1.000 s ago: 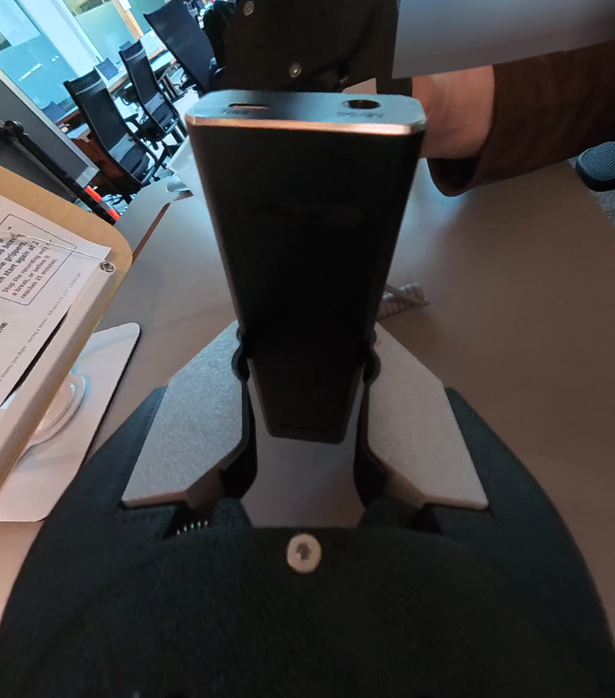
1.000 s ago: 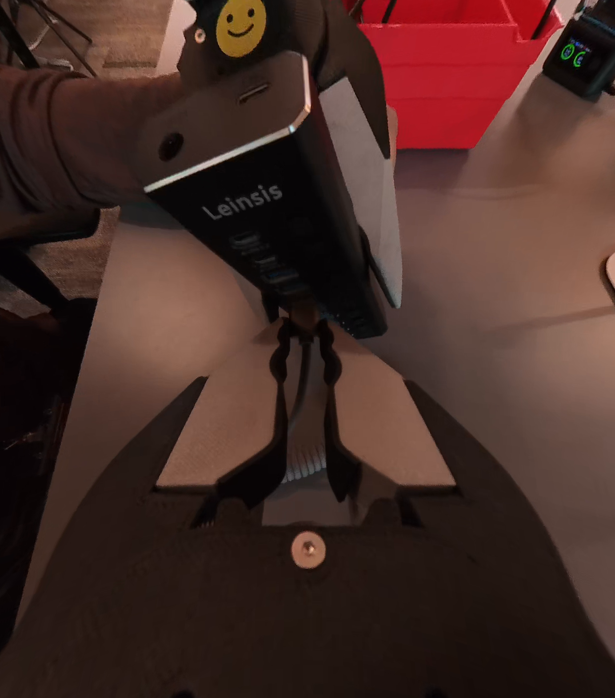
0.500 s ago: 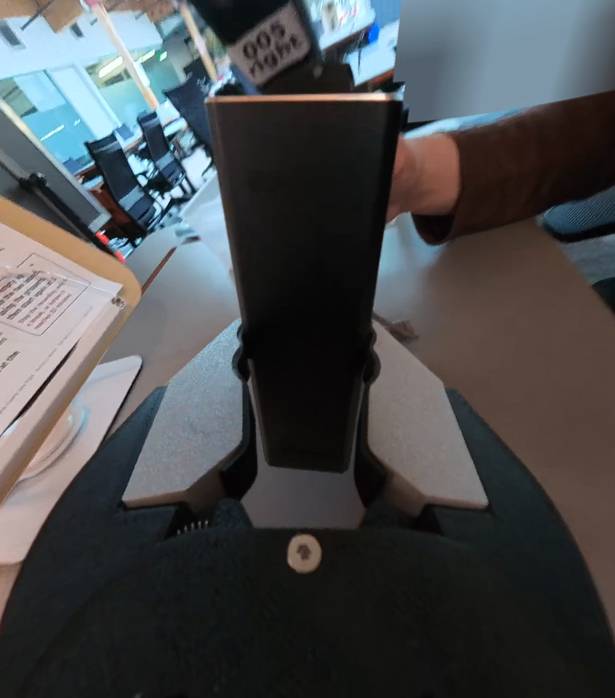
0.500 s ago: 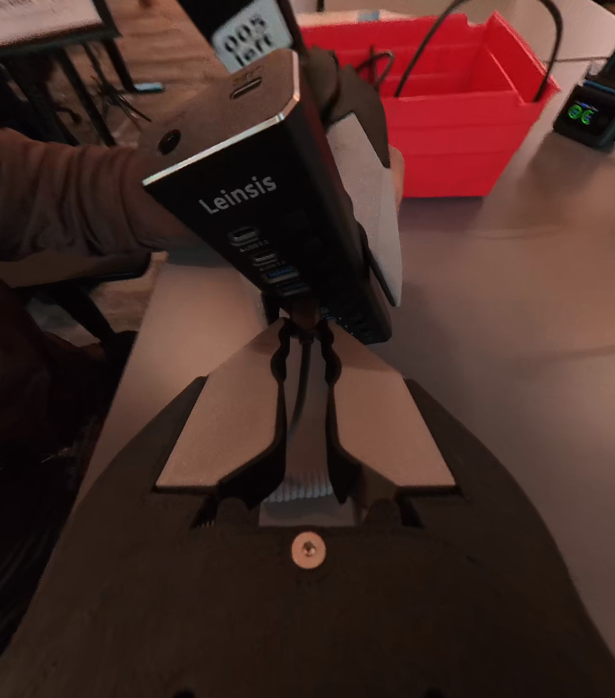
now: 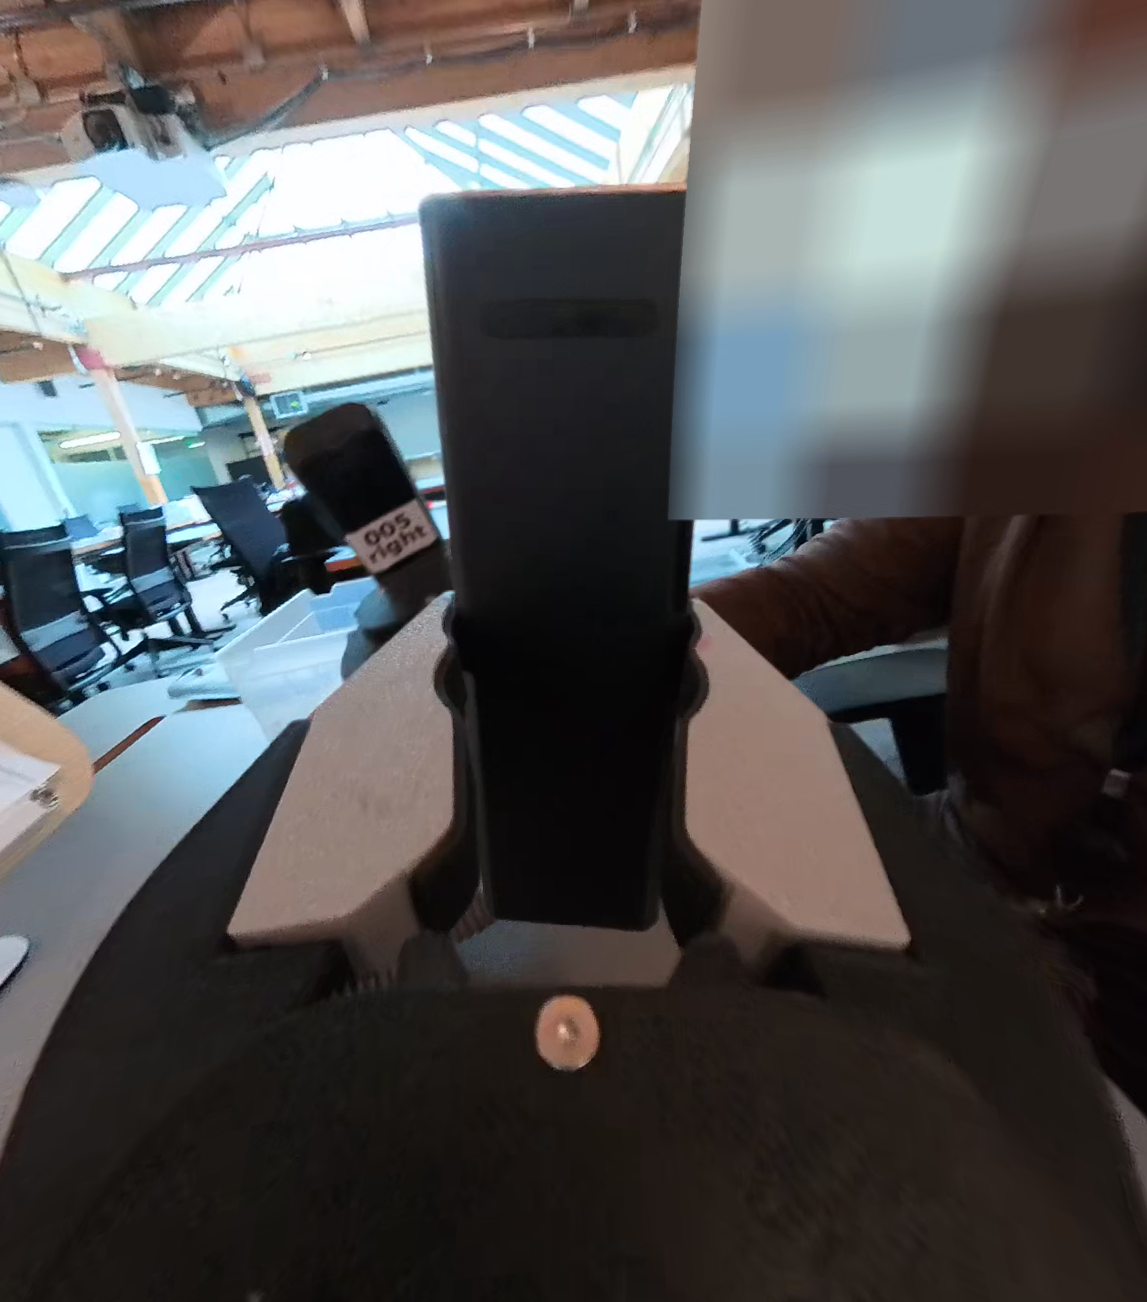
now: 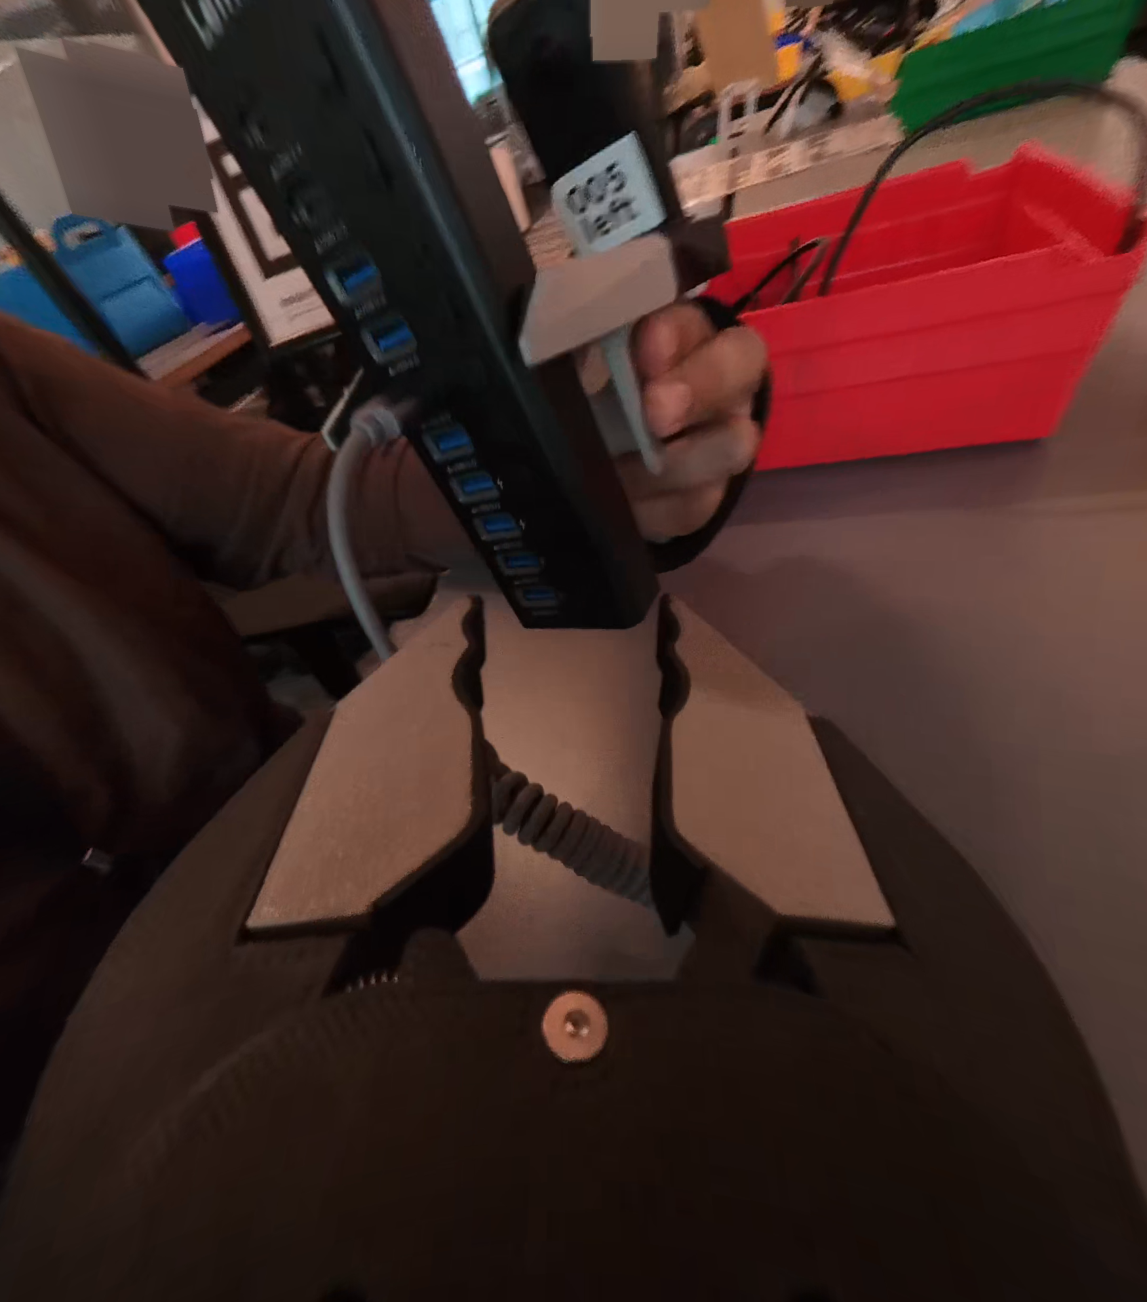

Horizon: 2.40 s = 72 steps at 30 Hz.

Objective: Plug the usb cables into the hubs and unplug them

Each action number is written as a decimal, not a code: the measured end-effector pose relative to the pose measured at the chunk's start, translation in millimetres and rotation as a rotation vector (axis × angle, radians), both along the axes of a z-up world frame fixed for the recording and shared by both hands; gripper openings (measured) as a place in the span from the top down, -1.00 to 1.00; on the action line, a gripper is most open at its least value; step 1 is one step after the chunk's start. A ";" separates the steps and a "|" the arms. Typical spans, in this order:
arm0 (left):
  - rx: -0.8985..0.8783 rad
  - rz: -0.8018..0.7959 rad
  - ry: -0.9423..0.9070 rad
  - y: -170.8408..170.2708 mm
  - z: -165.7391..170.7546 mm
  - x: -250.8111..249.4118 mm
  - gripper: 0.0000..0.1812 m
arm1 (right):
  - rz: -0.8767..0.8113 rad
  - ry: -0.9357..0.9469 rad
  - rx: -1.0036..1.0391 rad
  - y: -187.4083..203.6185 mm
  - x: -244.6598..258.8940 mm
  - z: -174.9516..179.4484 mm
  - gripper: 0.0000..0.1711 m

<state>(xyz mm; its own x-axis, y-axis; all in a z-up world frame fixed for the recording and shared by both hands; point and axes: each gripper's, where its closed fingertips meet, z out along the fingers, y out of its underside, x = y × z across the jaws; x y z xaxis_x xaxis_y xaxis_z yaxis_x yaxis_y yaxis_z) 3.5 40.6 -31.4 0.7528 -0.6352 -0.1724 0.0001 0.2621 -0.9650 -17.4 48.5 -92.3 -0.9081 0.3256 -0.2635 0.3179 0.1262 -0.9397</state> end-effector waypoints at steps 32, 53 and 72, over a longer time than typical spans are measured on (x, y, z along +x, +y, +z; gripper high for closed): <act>-0.041 -0.118 -0.116 13.6 -8.9 16.6 0.36 | 0.024 -0.001 -0.091 -24.4 -1.0 -1.8 0.37; -0.020 0.179 -0.247 36.3 4.8 -36.6 0.36 | -0.430 0.169 0.038 68.5 -28.4 35.7 0.21; -0.285 0.178 -0.136 65.8 -40.2 -12.2 0.35 | -0.297 0.180 -0.050 16.0 -21.6 41.3 0.23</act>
